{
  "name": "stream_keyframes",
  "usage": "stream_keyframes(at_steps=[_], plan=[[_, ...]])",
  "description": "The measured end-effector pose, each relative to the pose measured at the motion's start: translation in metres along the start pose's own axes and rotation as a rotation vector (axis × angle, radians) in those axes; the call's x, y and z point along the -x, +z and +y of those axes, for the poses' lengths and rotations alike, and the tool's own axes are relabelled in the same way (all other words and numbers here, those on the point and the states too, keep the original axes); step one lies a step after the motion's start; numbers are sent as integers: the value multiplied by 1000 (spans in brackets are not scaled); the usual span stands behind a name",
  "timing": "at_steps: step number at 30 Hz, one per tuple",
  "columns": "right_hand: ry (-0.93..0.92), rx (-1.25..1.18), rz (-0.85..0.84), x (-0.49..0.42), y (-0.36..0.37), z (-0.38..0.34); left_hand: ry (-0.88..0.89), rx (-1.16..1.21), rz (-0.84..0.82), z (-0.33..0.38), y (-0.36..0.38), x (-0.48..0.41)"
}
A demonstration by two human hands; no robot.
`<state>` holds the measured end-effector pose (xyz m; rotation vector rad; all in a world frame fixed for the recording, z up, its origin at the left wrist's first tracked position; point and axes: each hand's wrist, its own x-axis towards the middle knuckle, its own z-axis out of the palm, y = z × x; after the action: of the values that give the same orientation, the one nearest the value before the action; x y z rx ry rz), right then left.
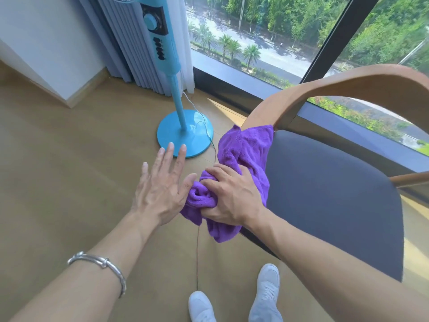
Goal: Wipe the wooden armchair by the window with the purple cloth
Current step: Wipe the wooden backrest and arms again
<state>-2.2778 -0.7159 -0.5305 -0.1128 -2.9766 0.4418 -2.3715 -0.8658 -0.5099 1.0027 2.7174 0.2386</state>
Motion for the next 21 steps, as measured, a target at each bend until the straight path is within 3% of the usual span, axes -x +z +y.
stream_keyframes(at_steps=[9, 21], plan=[[67, 22, -53, -46, -12, 38, -62, 1, -8, 5, 2, -18], [8, -13, 35, -73, -14, 80, -66, -11, 11, 40, 3, -70]])
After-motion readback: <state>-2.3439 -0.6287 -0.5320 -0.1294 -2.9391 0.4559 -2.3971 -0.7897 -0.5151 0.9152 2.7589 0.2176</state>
